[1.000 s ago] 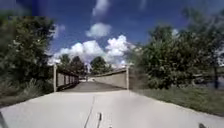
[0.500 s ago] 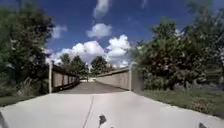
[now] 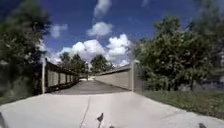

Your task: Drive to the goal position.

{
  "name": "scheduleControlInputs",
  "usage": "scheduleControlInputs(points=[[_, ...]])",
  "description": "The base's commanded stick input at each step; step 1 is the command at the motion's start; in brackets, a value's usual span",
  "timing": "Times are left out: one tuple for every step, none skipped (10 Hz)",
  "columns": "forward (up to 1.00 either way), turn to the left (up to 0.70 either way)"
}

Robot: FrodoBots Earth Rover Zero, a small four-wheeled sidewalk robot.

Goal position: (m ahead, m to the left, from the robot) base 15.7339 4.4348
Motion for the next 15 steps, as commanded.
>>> scheduleControlInputs(points=[[0.7, 0.14], [0.7, 0.14], [0.7, 0.14], [0.7, 0.14], [0.7, 0.14], [0.7, 0.14], [0.7, 0.14], [0.7, 0.14], [0.7, 0.14], [0.7, 0.14], [0.7, 0.07], [0.7, 0.05], [0.7, 0.05], [0.7, 0.05], [0.7, 0.05]])
